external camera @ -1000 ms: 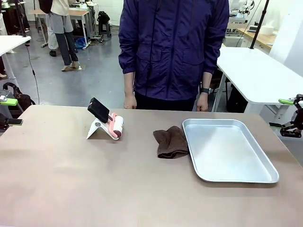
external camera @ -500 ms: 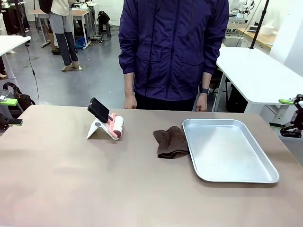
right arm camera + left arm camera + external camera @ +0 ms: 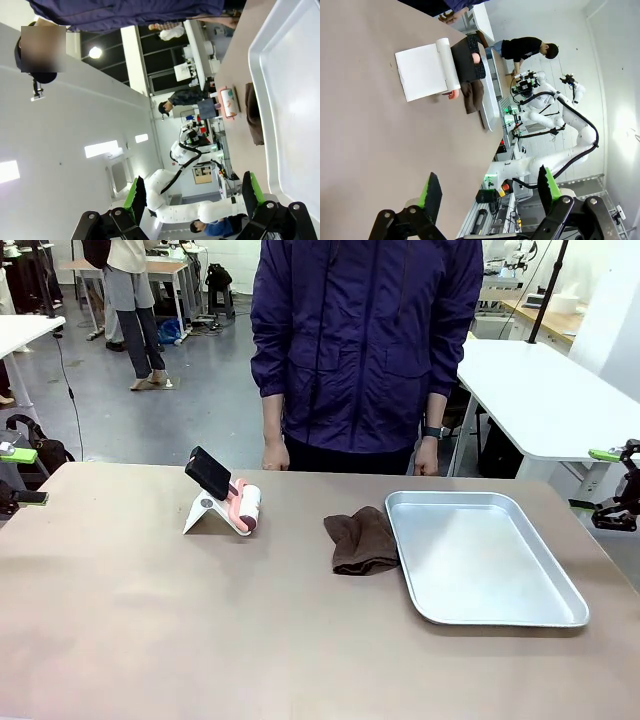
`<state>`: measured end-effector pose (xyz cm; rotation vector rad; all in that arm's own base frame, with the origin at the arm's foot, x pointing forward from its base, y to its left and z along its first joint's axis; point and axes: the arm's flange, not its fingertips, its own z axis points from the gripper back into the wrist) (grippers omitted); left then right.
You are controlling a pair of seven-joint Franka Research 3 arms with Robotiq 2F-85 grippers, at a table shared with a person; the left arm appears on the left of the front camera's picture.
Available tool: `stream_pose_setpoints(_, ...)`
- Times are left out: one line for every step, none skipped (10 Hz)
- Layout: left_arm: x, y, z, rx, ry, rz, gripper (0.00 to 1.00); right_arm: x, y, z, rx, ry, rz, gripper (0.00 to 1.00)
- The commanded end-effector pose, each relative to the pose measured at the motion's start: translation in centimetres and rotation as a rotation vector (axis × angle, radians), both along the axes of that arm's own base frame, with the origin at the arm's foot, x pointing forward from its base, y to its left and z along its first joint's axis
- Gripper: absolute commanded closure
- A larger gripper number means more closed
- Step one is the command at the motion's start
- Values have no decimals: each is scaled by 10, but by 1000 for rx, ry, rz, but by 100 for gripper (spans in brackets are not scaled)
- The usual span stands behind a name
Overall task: Clean the surface of the table.
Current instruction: Return the Lint Roller and towel to their original positions.
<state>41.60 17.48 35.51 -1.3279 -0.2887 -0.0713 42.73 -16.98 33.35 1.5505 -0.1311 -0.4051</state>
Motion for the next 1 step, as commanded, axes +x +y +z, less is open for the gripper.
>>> stream_pose_setpoints(-3,0,2,4,-7,-4,0,-5,1,4,-4,2,5,0)
